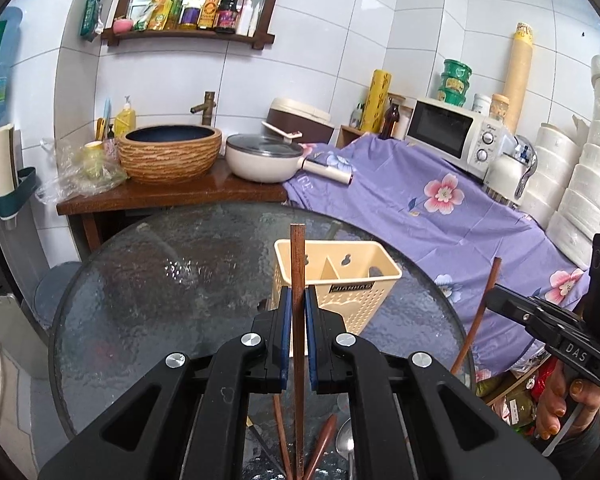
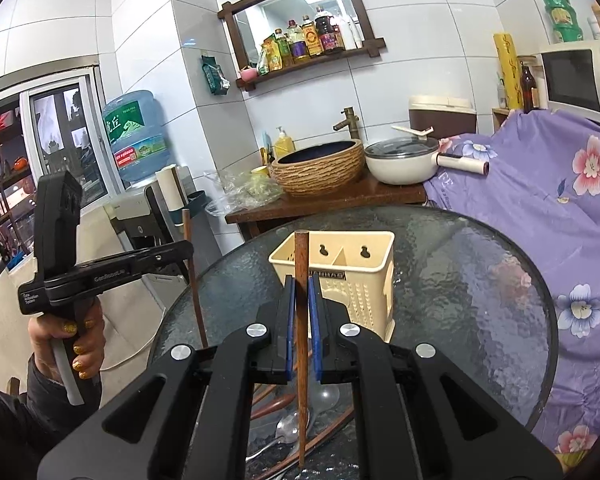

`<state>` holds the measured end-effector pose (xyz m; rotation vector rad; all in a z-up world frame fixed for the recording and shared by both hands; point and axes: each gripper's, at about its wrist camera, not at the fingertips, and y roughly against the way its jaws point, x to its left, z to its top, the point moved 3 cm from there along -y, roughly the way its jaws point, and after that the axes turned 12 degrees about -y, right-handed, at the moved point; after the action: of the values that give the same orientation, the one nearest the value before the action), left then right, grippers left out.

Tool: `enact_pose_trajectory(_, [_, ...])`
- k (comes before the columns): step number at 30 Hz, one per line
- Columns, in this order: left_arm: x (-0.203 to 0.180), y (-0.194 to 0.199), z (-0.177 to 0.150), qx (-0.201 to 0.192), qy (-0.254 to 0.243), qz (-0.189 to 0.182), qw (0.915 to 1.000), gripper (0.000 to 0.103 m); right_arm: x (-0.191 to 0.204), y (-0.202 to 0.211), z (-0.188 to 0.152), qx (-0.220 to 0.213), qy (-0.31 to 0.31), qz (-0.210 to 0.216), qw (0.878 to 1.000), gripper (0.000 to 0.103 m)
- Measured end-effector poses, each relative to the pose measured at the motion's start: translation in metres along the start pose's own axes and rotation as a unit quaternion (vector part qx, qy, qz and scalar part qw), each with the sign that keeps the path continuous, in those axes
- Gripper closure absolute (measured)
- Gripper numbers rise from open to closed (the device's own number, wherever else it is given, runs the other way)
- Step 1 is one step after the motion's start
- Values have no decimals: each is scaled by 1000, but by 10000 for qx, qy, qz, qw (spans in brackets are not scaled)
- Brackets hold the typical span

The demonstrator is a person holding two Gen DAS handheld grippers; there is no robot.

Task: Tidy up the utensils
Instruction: 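Lift both held chopsticks upright and carry them above the cream holder, then lower both chopsticks into the holder and open both tools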

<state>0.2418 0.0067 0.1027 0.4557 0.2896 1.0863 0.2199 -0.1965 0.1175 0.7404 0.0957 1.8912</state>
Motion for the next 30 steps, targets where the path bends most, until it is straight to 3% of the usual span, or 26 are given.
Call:
enact_pose_trajectory(13, [1,19,59,-584,75,80,9982,96,22,-7,49,-308,268,-66,9991,96])
enact_pose_trajectory(22, [9,24,134,-1374,366,484,9887,96,32,-10,138,-1267,257,-327,9911,96])
enact_pose_trajectory(26, [12,5,148,-1388,557,513,9874,96,31,-20,168,-1628,163,-395,9857,96])
enact_pose_trajectory(30, [18,-18,149,-1354,680,693,9860,97,26,-38,171,-1719,241,-592,9830,96])
